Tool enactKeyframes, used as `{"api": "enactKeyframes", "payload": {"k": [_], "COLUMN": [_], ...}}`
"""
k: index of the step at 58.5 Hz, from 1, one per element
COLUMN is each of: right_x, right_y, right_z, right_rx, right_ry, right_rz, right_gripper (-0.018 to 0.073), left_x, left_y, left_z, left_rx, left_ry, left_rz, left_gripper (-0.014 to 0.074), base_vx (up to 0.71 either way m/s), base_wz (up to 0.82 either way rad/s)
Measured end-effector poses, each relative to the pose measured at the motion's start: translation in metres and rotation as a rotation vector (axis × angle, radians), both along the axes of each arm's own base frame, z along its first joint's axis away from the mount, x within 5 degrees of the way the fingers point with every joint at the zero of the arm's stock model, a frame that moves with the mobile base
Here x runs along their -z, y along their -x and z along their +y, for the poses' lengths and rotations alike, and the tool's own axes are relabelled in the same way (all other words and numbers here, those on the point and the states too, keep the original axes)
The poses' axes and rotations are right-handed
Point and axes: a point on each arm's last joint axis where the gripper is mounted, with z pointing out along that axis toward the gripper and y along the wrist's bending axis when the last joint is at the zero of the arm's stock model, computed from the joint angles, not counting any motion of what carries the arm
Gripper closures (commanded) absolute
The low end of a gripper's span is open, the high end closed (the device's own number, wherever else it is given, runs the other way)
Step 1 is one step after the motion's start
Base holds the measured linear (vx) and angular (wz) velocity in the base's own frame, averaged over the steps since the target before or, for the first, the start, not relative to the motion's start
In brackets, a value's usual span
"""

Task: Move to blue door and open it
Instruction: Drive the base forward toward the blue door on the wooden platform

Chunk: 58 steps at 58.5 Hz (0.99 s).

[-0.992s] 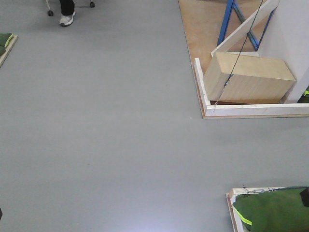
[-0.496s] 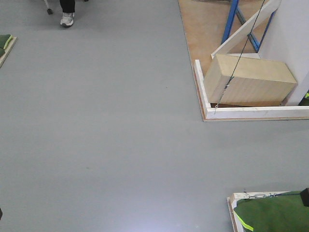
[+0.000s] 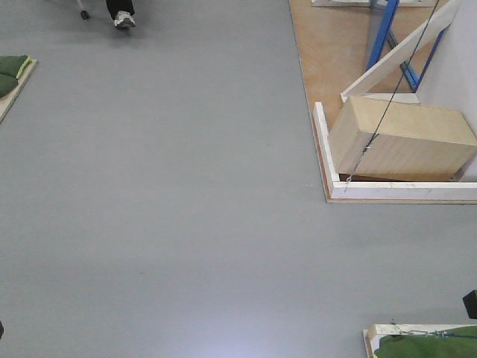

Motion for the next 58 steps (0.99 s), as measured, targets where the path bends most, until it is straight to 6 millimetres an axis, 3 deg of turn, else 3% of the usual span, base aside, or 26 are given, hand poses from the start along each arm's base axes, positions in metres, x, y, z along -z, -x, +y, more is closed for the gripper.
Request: {"api": "enactKeyframes", "payload": {"k": [58], "right_x": [0.0], "right_y": [0.0], "right_z": [0.0], "right_rx": [0.0], "right_ry": [0.0], "right_rz": [0.0], "right_gripper": [0.0557], "left_x": [0.0], "left_y": [0.0], "left_z": [0.0], "left_rx": [0.0], "left_ry": [0.0], "left_rz": [0.0], "left_gripper": [0.0526], "base_vx": [0.19], "base_wz": [0.0]}}
